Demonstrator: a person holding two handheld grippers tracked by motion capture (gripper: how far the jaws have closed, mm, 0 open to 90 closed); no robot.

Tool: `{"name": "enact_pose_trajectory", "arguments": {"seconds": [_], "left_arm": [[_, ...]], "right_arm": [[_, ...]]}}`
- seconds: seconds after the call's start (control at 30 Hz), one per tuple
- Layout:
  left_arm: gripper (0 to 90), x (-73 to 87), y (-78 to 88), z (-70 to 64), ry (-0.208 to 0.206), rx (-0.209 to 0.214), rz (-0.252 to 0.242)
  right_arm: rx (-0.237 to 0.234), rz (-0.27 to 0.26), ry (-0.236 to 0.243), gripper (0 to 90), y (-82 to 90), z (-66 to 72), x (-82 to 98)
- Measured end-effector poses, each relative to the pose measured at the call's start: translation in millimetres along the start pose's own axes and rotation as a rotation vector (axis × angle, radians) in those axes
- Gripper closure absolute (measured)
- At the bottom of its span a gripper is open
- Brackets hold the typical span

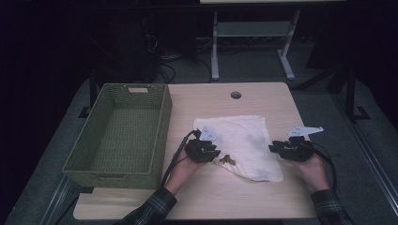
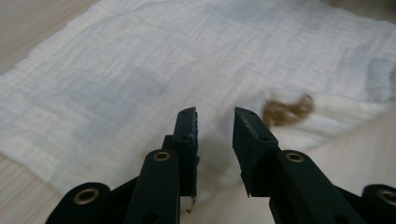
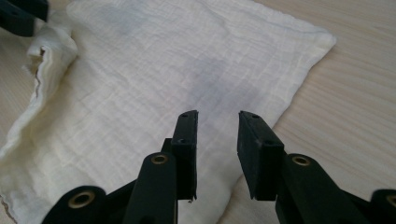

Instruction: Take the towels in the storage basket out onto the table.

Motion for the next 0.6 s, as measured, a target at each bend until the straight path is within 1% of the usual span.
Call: {"name": "enact_pose_trajectory", "arguments": {"seconds": [0.07, 0.17, 0.2, 0.23, 0.33, 0.4, 0.43, 0.5, 0.57, 0.6], "left_arm": [[68.8, 3.5, 4.8, -4.9, -0.011, 0.007, -0.007], [67.3, 8.9, 1.9, -9.2, -0.032, 0.007, 0.016], [66.5, 10.3, -1.2, -10.0, -0.03, 0.006, 0.023], [65.2, 10.9, -4.3, -9.9, -0.038, 0.001, 0.032], [63.8, 10.3, -14.6, -9.5, -0.043, -0.004, 0.042], [63.7, 11.0, -23.4, -7.9, -0.049, -0.019, 0.066], [64.7, 11.7, -26.9, -6.6, -0.045, -0.02, 0.072], [74.3, 11.8, -30.1, -4.3, -0.035, -0.013, 0.077], [82.7, 10.2, -29.1, -2.8, -0.029, -0.016, 0.07], [85.4, 8.7, -26.6, -2.5, -0.018, -0.01, 0.064]], "right_arm": [[0.001, 0.001, 0.003, 68.0, 0.4, 0.4, 0.2], [0.001, -0.001, 0.008, 68.0, 1.6, 0.9, 0.2], [0.001, -0.002, 0.008, 68.0, 1.8, 0.9, 0.2], [0.002, -0.003, 0.004, 68.0, 2.3, 1.2, 0.2], [0.002, -0.003, 0.0, 68.0, 4.5, 2.7, 1.4], [0.0, -0.003, 0.006, 68.0, 5.5, 2.9, 2.8], [-0.001, -0.003, 0.003, 68.0, 6.2, 3.3, 3.8], [0.001, -0.001, 0.004, 68.0, 6.9, 3.3, 4.6], [0.001, -0.003, 0.005, 68.0, 7.4, 3.4, 4.7], [0.0, -0.005, 0.005, 68.0, 7.8, 3.6, 4.6]]}}
Point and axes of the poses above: each handheld gripper's, and its own axes: y roughly backward along the jaws, x roughly out of its underside, z roughly to its left, the point moved 4 cm from there along -y, roughly forward along the jaws
